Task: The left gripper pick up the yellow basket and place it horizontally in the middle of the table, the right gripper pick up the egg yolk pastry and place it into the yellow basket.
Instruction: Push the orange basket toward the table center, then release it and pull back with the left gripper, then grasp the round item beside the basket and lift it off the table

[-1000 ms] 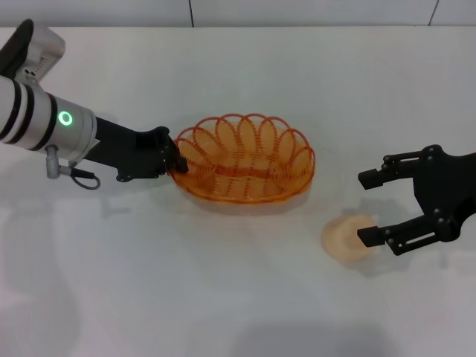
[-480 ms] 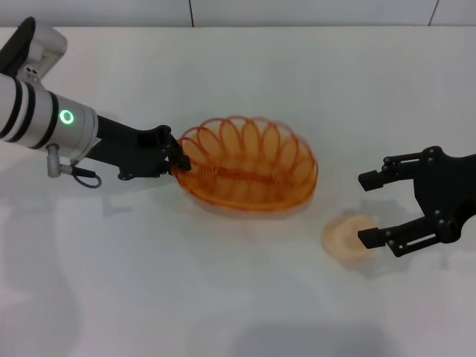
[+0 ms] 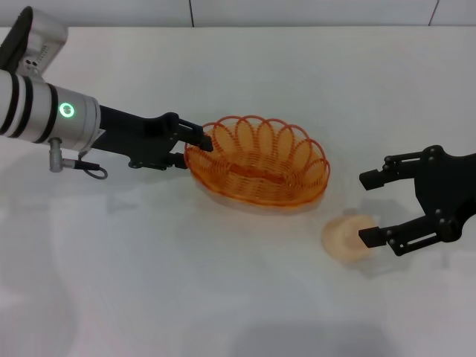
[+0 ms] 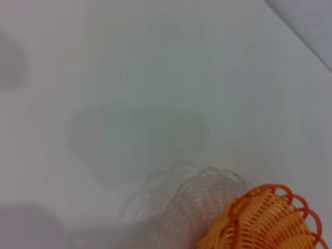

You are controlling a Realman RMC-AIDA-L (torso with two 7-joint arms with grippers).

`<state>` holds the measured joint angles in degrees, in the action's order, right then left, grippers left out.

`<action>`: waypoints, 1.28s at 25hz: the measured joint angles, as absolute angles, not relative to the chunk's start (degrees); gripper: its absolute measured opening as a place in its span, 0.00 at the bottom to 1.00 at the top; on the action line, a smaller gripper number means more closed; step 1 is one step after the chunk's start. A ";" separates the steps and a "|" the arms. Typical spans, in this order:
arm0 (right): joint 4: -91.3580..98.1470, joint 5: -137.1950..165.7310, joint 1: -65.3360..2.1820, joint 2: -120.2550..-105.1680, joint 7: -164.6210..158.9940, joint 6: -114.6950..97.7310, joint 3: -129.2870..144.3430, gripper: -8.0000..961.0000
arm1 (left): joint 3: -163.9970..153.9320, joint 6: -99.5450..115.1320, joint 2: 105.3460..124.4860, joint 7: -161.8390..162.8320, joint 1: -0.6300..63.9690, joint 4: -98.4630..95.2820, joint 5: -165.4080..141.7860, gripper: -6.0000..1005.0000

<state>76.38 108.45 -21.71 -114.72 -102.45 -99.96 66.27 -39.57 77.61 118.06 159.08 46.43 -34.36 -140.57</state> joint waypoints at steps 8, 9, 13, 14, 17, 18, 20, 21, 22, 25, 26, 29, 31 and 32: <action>76.38 108.45 -21.66 -114.83 -102.48 -99.73 66.27 0.86 | -39.70 81.67 117.86 157.16 46.09 -35.01 -139.32 0.71; 76.39 108.45 -21.58 -114.83 -102.50 -99.72 66.27 0.86 | -39.57 81.95 117.84 157.11 45.91 -35.17 -139.27 0.76; 76.49 108.45 -21.46 -114.98 -102.57 -99.70 66.22 0.85 | -39.32 82.83 116.97 156.67 43.31 -36.98 -135.79 0.86; 76.50 108.44 -21.47 -115.01 -102.59 -99.66 66.20 0.85 | -39.35 83.05 116.69 156.37 42.64 -37.50 -134.24 0.87; 76.51 108.41 -21.46 -115.02 -102.74 -99.57 66.18 0.85 | -39.59 84.06 115.94 155.62 40.90 -39.68 -131.09 0.89; 76.41 108.41 -21.54 -115.03 -102.92 -99.50 66.17 0.85 | -39.59 84.37 115.82 155.52 40.53 -40.62 -130.68 0.89; 76.21 108.41 -21.68 -115.04 -103.18 -99.31 66.17 0.85 | -39.53 84.83 115.61 154.92 40.03 -42.39 -129.87 0.89; 76.14 108.41 -21.71 -115.05 -103.28 -99.12 66.17 0.85 | -39.50 84.91 115.40 154.30 39.90 -43.08 -129.40 0.89; 76.10 108.41 -21.74 -115.05 -103.36 -98.84 66.18 0.85 | -39.49 84.88 115.05 153.38 39.91 -43.60 -128.75 0.89; 75.88 108.70 -22.09 -115.05 -103.46 -98.12 66.18 0.85 | -39.42 84.54 114.43 150.21 40.08 -44.75 -127.70 0.89; 75.76 109.13 -22.30 -115.06 -103.56 -97.83 66.20 0.85 | -39.36 84.44 114.29 148.90 40.19 -45.15 -127.63 0.89; 74.94 110.68 -23.29 -115.15 -104.00 -96.78 66.52 0.85 | -39.29 83.99 113.96 143.28 40.65 -46.26 -127.52 0.89; 73.78 111.40 -24.24 -115.19 -104.13 -96.35 66.74 0.85 | -39.32 83.77 113.64 140.06 41.03 -46.43 -127.50 0.89; 72.95 111.79 -24.94 -115.20 -104.17 -96.20 66.88 0.85 | -39.42 83.76 113.37 138.06 41.33 -46.45 -127.50 0.89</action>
<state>72.95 111.79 -24.94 -115.20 -104.17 -96.20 66.88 -39.42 83.76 113.37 138.06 41.33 -46.45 -127.50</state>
